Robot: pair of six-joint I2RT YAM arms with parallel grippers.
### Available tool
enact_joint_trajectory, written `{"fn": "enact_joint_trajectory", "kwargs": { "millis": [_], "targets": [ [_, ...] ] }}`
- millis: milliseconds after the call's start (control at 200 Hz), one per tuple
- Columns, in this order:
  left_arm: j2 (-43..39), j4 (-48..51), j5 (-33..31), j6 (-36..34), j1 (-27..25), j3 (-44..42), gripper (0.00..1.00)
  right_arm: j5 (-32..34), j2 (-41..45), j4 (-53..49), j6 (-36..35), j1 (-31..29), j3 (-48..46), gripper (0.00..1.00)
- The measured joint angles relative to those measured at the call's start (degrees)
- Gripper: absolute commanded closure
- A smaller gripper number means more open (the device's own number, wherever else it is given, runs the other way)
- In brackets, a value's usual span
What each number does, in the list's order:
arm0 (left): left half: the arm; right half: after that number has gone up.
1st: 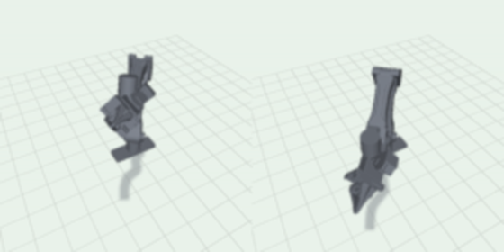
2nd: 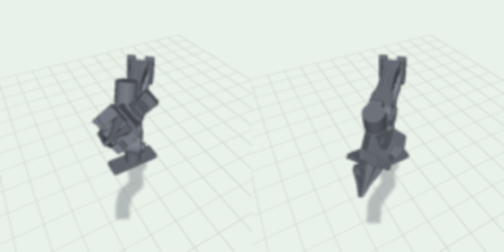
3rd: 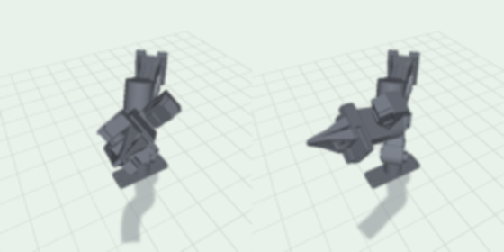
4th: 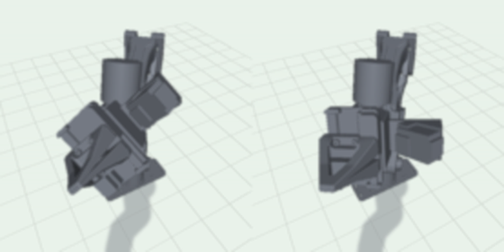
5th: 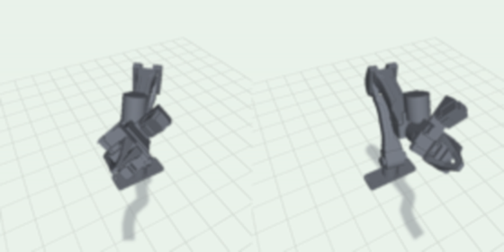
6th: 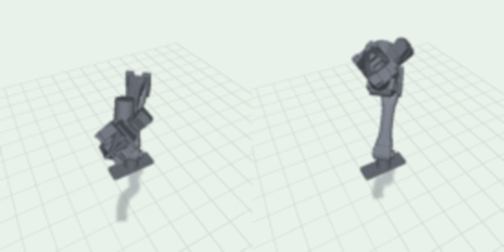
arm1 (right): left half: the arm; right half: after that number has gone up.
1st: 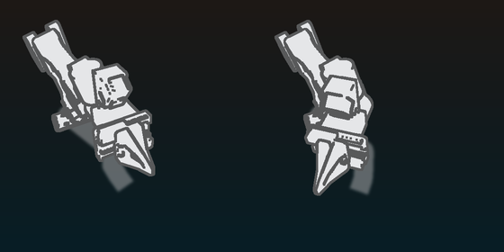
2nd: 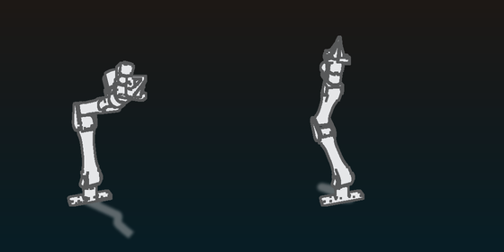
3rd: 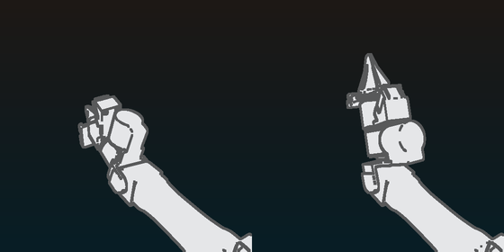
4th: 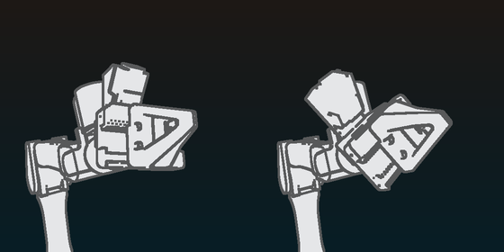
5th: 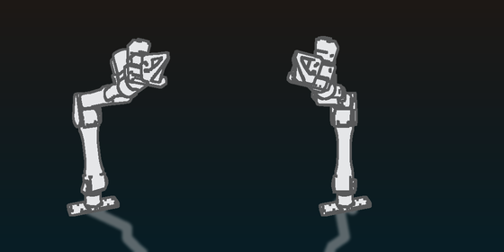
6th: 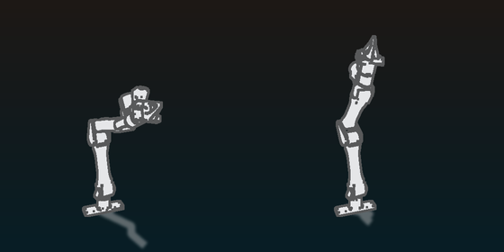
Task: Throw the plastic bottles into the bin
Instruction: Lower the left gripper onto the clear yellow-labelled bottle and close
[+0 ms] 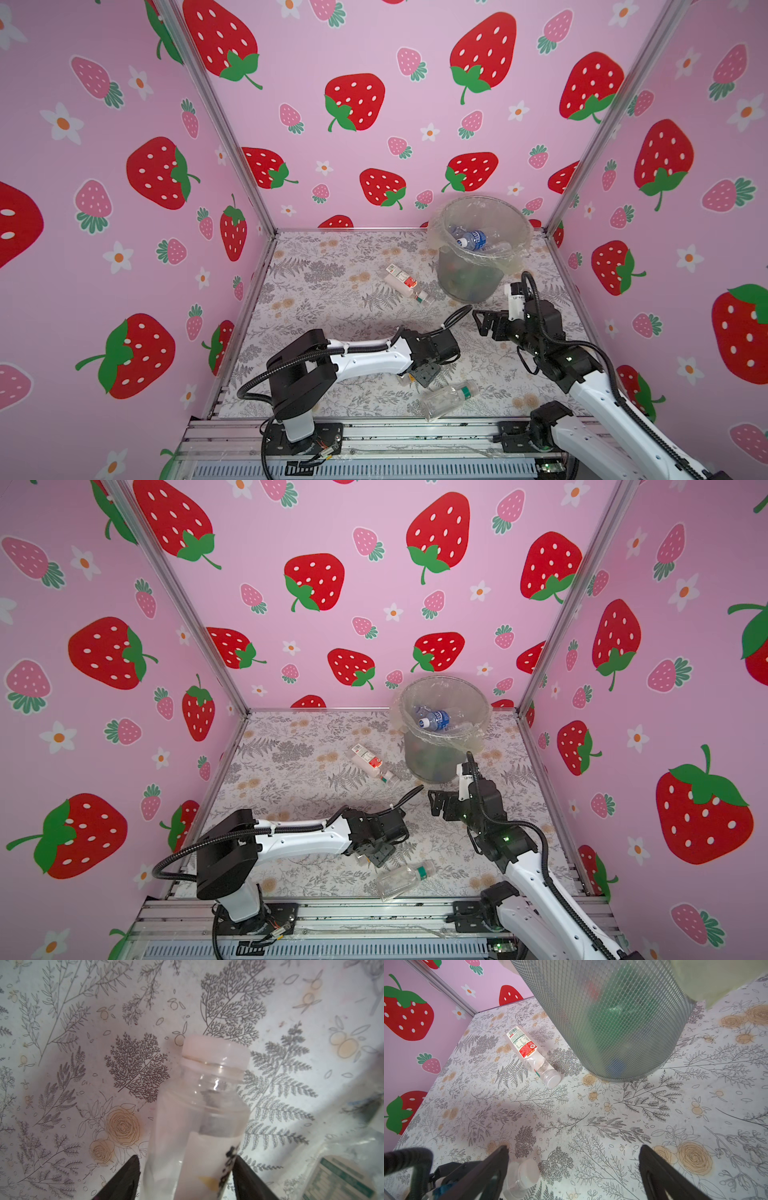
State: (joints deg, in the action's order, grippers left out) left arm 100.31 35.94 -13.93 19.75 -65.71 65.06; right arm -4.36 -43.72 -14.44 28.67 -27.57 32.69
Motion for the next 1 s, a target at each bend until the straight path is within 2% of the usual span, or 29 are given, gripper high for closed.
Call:
{"fn": "enact_joint_trajectory", "kwargs": {
  "millis": [175, 265, 645, 865, 1000],
  "targets": [
    [0.0, 0.1, 0.0, 1.0, 1.3, -0.1, 0.35, 0.0, 0.0, 0.0, 0.0, 0.0, 0.0, 0.01],
    [-0.2, 0.1, 0.2, 1.6, 2.1, -0.1, 0.43, 0.0, 0.2, -0.1, 0.0, 0.0, 0.0, 0.01],
    [-2.7, 0.1, 1.6, 2.4, 4.5, -1.1, 0.49, 0.0, 0.3, -0.2, 0.2, 0.0, 0.0, 0.01],
    [-4.2, 0.1, 1.7, 2.5, 5.0, -1.1, 0.5, 0.0, 0.3, -0.3, 0.2, 0.0, 0.0, 0.01],
    [-4.3, 0.2, 2.4, 2.5, 5.4, -1.1, 0.38, 0.0, 0.3, -0.6, 0.2, 0.0, 0.0, 0.01]
  ]
}}
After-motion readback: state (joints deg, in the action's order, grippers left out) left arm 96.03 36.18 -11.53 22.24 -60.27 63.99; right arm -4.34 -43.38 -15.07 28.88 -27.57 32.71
